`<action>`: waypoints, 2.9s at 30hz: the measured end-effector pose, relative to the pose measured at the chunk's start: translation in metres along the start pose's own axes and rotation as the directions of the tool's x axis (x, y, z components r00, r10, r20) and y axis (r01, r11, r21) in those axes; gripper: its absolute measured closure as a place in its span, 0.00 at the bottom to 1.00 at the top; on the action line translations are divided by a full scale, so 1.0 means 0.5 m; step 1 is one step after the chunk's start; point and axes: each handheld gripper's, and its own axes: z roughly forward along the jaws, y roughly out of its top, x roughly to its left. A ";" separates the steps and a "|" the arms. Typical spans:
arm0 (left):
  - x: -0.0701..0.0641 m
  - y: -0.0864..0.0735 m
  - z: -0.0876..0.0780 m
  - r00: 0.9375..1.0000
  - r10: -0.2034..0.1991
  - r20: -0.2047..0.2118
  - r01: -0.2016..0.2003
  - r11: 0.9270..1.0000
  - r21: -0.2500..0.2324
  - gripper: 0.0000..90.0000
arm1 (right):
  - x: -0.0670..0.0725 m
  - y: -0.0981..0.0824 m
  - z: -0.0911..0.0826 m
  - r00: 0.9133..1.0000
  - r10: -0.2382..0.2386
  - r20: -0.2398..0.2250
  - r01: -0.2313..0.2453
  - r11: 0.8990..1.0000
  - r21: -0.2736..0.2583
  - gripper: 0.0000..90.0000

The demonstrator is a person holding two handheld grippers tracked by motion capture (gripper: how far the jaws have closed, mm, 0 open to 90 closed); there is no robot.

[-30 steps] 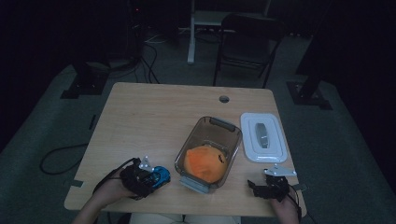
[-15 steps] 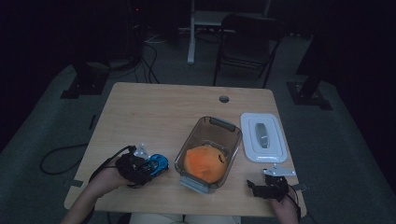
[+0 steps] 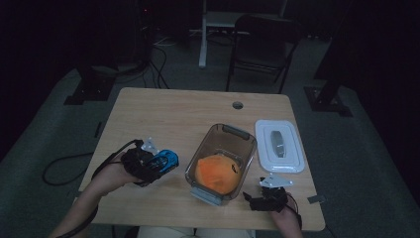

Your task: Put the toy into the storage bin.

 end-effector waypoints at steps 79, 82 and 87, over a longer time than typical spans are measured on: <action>-0.034 0.294 0.119 0.996 0.059 0.065 -0.061 0.998 0.018 0.31 | -0.013 0.023 0.033 0.983 0.117 0.144 -0.117 0.993 -0.007 0.12; -0.037 0.291 0.118 0.997 0.058 0.056 -0.059 0.998 0.018 0.31 | -0.013 0.023 0.034 0.983 0.118 0.142 -0.119 0.993 -0.004 0.12; -0.040 0.289 0.116 0.997 0.052 0.048 -0.053 0.998 0.024 0.30 | -0.013 0.023 0.034 0.983 0.118 0.139 -0.119 0.993 -0.001 0.12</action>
